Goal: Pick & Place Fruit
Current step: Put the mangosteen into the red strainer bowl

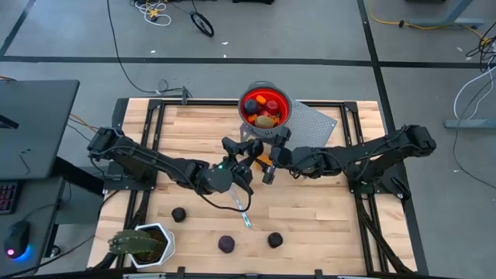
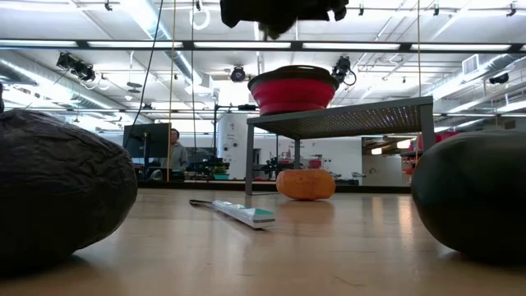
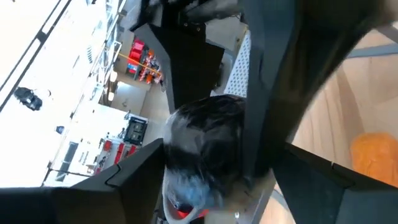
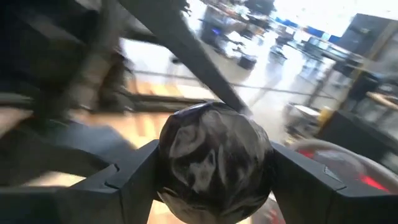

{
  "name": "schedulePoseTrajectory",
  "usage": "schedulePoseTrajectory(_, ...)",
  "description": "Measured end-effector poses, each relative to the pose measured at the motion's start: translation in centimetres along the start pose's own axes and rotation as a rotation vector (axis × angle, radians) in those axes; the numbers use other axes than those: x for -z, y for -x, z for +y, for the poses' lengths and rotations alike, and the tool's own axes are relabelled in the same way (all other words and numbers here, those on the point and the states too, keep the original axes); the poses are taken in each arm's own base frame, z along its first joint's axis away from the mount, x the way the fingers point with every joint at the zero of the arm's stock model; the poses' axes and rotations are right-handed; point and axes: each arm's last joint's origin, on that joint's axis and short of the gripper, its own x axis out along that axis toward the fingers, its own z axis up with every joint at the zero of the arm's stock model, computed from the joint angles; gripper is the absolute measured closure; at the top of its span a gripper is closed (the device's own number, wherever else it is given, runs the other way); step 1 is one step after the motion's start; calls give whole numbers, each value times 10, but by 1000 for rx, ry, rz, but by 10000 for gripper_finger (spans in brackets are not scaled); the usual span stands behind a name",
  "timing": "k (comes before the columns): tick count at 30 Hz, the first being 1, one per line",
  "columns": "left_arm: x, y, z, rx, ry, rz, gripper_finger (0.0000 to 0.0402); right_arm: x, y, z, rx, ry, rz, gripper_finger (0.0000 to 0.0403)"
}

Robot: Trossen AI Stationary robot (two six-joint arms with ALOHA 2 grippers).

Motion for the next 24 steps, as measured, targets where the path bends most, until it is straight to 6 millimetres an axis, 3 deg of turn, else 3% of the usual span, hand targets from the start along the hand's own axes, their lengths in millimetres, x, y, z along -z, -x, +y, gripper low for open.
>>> schedulePoseTrajectory(7,-3,3,-1,29,76,-34,52,3,-1,-1,44,22,30,130)
schedulePoseTrajectory(12,-2,8,-1,-38,90,23,16,4,-1,-8,208,85,64,130)
schedulePoseTrajectory(16,-3,12,-2,-59,152,35,7,5,-4,-14,266,124,81,130)
schedulePoseTrajectory(19,-2,12,-4,-36,291,16,8,5,-7,-21,327,153,97,130)
schedulePoseTrajectory(24,14,8,-25,49,487,14,14,6,-7,-31,399,194,134,130)
